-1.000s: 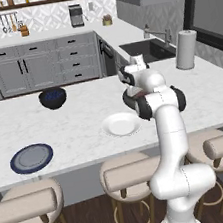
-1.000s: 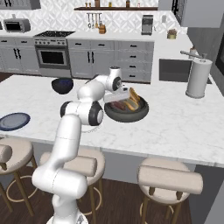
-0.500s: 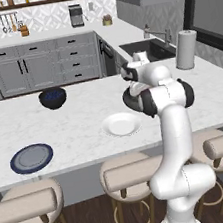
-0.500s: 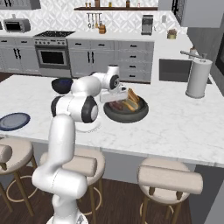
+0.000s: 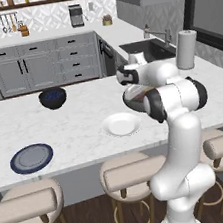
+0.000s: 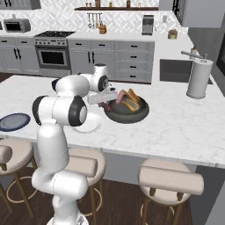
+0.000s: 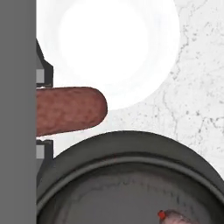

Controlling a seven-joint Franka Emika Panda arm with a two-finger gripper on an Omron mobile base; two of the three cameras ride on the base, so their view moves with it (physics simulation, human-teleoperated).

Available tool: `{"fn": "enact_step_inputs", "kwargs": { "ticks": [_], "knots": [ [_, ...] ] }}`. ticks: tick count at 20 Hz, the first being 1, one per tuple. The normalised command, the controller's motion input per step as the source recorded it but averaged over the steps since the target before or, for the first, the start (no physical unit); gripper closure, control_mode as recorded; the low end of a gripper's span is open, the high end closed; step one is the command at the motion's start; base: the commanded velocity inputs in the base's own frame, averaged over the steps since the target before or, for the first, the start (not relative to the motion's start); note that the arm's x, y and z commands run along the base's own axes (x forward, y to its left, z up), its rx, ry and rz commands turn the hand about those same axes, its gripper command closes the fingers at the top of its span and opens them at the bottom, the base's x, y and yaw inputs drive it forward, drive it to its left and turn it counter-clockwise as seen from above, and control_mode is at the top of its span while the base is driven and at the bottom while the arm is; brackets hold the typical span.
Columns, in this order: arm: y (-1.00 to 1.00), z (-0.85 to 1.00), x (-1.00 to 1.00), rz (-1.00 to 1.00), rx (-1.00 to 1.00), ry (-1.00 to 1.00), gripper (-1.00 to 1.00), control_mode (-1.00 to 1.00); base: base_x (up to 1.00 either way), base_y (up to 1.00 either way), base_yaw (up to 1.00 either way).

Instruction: Place one bun and one sausage from the bowl on each plate.

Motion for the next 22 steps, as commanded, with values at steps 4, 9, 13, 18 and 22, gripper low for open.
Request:
{"fn": "enact_step_inputs", "kwargs": {
  "ticks": [4,9,13,18,22],
  "knots": [
    [0.81,-0.19,0.0,0.01,0.0,0.0,1.0,-1.0,0.0,0.0,0.0],
    [0.61,-0.34,0.0,0.04,-0.01,0.01,1.0,-1.0,0.0,0.0,0.0],
    [0.3,-0.45,0.05,0.0,-0.03,0.01,1.0,-1.0,0.0,0.0,0.0],
    [0.2,-0.25,0.11,0.0,-0.01,0.0,1.0,-1.0,0.0,0.0,0.0],
    [-0.01,-0.16,0.03,0.0,0.0,-0.05,1.0,-1.0,0.0,0.0,0.0]
  ]
}}
